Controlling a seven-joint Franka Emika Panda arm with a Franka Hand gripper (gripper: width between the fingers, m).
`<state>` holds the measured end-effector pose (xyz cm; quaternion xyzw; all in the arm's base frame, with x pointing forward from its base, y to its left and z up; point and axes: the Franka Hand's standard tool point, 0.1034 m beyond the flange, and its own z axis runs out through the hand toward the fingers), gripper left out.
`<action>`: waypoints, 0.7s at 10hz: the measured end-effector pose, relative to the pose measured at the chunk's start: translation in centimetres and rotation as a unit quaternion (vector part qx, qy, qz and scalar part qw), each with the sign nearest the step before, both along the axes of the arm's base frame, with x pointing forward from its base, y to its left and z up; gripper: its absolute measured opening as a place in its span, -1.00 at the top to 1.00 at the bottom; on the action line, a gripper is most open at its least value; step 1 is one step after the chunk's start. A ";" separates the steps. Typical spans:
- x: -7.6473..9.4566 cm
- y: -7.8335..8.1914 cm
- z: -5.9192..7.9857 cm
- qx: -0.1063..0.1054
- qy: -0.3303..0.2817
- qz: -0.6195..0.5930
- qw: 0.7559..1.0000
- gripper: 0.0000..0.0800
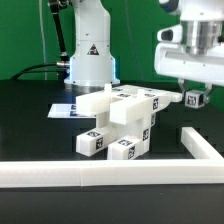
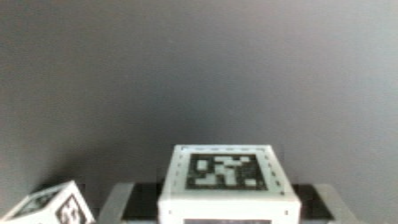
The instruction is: Assemble chair
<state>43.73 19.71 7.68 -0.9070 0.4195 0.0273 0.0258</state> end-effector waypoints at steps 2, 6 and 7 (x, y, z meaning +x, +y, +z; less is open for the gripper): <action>1.2 -1.4 1.9 0.010 -0.005 0.029 1.000 0.28; 1.6 -1.8 2.0 0.010 -0.006 0.031 0.999 0.28; 1.6 -2.0 2.0 0.009 -0.007 0.041 0.999 0.28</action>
Offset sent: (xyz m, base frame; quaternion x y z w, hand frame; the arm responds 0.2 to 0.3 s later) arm 0.0000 0.0000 0.0000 0.0000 0.0000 0.0000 1.0000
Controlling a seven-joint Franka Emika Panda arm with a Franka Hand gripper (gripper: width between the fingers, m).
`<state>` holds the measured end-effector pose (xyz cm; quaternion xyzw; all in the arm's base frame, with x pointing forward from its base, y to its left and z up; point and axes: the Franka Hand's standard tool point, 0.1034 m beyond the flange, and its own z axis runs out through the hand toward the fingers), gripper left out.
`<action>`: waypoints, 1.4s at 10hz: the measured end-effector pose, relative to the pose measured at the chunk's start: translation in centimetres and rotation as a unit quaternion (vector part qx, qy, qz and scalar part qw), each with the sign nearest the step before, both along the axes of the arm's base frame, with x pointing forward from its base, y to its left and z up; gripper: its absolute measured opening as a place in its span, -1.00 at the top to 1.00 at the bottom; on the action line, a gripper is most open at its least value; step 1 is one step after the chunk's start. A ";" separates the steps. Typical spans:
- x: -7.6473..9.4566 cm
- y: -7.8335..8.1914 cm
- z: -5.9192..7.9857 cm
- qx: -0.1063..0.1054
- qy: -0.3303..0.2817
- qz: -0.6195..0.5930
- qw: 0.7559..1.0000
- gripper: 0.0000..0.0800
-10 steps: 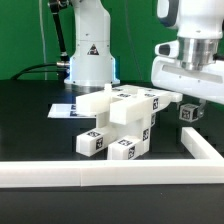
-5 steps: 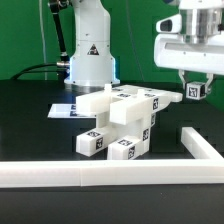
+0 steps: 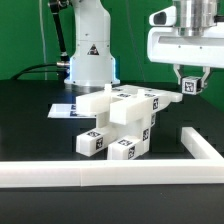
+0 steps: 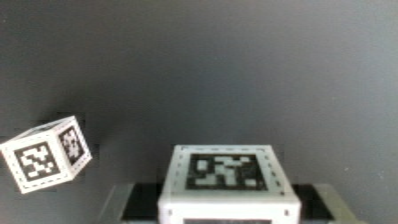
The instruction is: Assemble chair
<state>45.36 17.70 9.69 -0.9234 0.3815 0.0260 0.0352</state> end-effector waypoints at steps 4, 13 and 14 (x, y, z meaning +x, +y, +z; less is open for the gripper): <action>3.1 -5.3 3.5 0.017 0.002 0.092 0.996 0.28; 6.5 -10.5 4.9 0.004 -0.015 0.199 0.980 0.28; 6.4 -10.5 4.9 0.004 -0.014 0.200 0.980 0.28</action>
Offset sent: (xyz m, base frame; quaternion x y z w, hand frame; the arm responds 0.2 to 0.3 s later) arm 0.0489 -0.0526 0.0409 -0.0098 -0.0317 -0.1221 0.9920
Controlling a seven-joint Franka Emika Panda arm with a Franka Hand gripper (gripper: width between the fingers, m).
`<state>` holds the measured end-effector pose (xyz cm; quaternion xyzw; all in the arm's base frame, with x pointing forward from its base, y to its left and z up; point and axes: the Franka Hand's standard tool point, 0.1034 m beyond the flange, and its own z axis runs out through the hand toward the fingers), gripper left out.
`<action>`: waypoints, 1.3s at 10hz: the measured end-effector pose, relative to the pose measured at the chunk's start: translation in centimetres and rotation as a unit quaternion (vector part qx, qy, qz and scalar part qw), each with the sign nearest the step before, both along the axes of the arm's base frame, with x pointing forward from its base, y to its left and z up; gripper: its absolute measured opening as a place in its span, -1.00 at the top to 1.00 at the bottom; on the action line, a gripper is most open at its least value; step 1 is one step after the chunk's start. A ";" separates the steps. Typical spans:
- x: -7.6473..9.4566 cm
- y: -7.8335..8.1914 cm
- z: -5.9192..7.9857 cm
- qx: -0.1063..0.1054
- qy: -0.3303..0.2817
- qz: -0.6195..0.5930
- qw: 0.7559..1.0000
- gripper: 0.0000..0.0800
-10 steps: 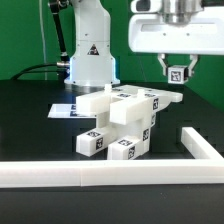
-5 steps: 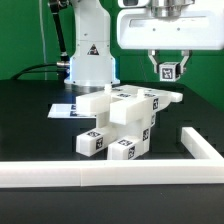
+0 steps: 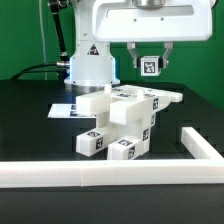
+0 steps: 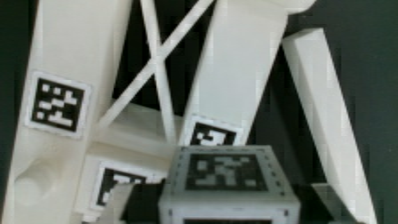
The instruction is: Assemble chair
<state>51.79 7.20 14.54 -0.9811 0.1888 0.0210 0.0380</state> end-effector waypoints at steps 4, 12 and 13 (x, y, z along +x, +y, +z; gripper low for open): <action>1.1 -1.7 -0.3 -0.005 -0.007 0.067 0.998 0.28; 2.9 -2.3 -1.2 -0.023 -0.015 0.113 0.993 0.28; 2.9 -2.1 -1.7 -0.032 -0.015 0.125 0.992 0.28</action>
Offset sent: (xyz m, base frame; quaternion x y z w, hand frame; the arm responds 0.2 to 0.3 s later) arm 0.0320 -0.0315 -0.0042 -0.0003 -0.0053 -0.1760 0.9844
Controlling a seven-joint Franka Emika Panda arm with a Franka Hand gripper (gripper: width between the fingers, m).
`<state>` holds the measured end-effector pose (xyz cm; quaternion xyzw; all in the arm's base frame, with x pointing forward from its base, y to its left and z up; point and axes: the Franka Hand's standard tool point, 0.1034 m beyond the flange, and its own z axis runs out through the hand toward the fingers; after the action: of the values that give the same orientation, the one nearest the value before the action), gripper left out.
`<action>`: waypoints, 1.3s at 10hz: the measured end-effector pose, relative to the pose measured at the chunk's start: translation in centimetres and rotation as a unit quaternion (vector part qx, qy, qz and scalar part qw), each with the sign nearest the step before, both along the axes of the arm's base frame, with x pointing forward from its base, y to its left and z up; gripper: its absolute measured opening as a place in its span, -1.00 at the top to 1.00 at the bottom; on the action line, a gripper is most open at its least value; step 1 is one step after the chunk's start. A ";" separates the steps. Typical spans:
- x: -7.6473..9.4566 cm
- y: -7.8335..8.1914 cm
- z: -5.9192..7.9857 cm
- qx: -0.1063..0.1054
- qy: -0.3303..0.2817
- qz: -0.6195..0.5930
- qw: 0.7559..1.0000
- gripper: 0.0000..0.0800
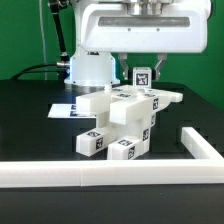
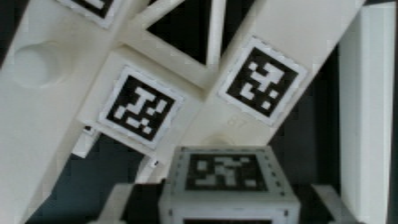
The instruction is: Assemble chair
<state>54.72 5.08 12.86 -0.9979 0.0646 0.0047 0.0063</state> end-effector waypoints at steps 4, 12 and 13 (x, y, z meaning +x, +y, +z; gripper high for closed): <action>0.4 -0.2 -0.4 -0.010 -0.010 0.012 1.000 0.28; 0.3 -0.3 -0.4 -0.008 -0.010 0.007 1.000 0.28; -0.5 -0.4 -0.4 -0.002 -0.006 0.000 1.000 0.28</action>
Offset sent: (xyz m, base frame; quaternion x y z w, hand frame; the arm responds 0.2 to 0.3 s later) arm 0.0046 -0.0025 -0.0096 0.0077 0.0098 -0.0225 0.9997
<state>54.25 4.72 12.46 -0.9979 0.0649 -0.0018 0.0051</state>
